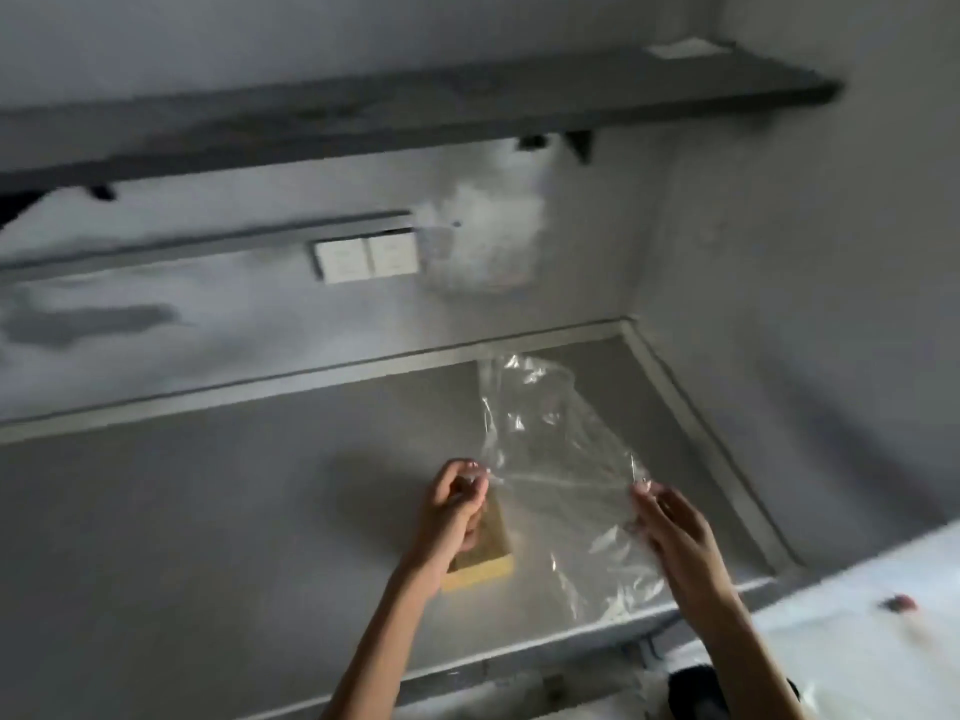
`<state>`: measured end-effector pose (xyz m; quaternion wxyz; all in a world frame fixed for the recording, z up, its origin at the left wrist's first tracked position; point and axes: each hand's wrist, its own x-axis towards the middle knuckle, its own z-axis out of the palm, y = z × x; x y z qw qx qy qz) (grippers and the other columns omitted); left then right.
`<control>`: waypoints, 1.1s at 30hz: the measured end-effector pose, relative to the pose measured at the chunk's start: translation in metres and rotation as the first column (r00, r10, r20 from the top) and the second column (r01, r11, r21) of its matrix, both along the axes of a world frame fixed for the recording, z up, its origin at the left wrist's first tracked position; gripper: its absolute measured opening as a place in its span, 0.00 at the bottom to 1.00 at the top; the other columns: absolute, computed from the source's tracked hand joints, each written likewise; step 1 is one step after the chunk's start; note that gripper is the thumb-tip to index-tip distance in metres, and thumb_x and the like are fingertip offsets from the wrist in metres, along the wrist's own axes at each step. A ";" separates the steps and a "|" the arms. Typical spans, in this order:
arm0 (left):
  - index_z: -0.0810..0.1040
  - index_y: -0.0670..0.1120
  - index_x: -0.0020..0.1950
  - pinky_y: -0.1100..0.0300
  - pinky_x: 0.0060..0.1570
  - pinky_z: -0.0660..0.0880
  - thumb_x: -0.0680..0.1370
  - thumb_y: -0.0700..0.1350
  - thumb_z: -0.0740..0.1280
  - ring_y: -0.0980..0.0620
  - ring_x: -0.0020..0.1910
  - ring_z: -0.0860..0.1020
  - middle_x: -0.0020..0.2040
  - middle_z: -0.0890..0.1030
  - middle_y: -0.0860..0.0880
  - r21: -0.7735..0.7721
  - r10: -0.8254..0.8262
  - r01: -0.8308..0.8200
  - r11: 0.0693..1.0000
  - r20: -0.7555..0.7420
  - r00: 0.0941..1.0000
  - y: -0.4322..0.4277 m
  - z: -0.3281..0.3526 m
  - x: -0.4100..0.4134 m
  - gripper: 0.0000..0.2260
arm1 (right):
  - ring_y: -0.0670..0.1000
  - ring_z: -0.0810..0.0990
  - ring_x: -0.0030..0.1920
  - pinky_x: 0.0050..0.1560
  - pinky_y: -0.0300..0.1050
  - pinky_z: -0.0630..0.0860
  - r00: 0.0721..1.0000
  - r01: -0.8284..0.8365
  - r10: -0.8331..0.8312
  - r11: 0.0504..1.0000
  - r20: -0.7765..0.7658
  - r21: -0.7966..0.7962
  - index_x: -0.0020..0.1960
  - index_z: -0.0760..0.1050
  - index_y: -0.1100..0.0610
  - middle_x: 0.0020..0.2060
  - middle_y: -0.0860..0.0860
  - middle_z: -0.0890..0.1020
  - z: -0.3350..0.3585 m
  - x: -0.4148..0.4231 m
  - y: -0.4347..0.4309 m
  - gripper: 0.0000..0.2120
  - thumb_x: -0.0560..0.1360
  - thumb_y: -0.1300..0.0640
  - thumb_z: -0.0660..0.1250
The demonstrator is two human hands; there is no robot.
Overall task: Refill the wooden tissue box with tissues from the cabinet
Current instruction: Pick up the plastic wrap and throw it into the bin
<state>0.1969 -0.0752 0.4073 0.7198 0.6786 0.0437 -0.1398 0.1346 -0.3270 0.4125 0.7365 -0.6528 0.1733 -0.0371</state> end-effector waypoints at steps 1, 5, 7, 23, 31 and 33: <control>0.74 0.49 0.44 0.67 0.20 0.61 0.79 0.42 0.65 0.58 0.21 0.64 0.29 0.68 0.51 0.062 -0.063 0.062 0.996 0.010 0.998 -0.032 -0.001 -0.013 0.05 | 0.50 0.73 0.35 0.37 0.40 0.73 0.994 0.099 -0.100 0.995 -0.042 -0.033 0.41 0.76 0.61 0.33 0.54 0.74 -0.010 -0.026 -0.026 0.14 0.74 0.49 0.69; 0.72 0.46 0.47 0.58 0.36 0.77 0.74 0.59 0.66 0.53 0.36 0.78 0.44 0.78 0.42 0.166 -0.470 0.482 0.861 -0.104 0.876 -0.181 -0.008 -0.092 0.17 | 0.52 0.74 0.40 0.46 0.50 0.73 0.807 0.568 -0.576 0.818 -0.133 -0.093 0.43 0.73 0.64 0.36 0.54 0.74 -0.035 -0.144 -0.122 0.24 0.72 0.41 0.70; 0.74 0.48 0.53 0.58 0.47 0.78 0.72 0.64 0.66 0.49 0.49 0.81 0.54 0.80 0.44 0.125 -0.649 0.676 0.726 -0.199 0.734 -0.252 -0.015 -0.146 0.21 | 0.51 0.73 0.38 0.39 0.46 0.70 0.654 0.731 -0.749 0.662 -0.104 -0.169 0.41 0.71 0.60 0.34 0.52 0.73 -0.031 -0.193 -0.152 0.16 0.77 0.47 0.67; 0.73 0.44 0.59 0.48 0.38 0.79 0.78 0.47 0.64 0.39 0.41 0.82 0.44 0.82 0.38 0.013 -0.604 0.770 0.638 -0.612 0.511 -0.413 -0.128 -0.288 0.12 | 0.53 0.60 0.75 0.75 0.48 0.60 0.689 0.202 -0.657 0.579 -0.306 -0.790 0.76 0.62 0.48 0.75 0.48 0.64 -0.100 -0.362 -0.154 0.31 0.75 0.38 0.58; 0.77 0.41 0.40 0.59 0.31 0.75 0.73 0.40 0.59 0.46 0.34 0.78 0.38 0.78 0.41 -0.100 -0.661 0.827 0.554 -0.656 0.364 -0.427 -0.293 -0.264 0.08 | 0.49 0.73 0.63 0.60 0.34 0.69 0.687 0.287 -0.532 0.824 -0.495 -0.488 0.77 0.53 0.44 0.67 0.50 0.69 -0.271 -0.326 -0.182 0.42 0.70 0.43 0.73; 0.81 0.40 0.44 0.57 0.34 0.77 0.75 0.40 0.58 0.45 0.38 0.81 0.41 0.82 0.41 -0.182 -0.673 0.814 0.552 -0.674 0.305 -0.421 -0.343 -0.257 0.12 | 0.47 0.74 0.59 0.60 0.39 0.73 0.694 0.311 -0.540 0.822 -0.477 -0.477 0.74 0.60 0.43 0.62 0.50 0.70 -0.339 -0.313 -0.182 0.41 0.67 0.41 0.75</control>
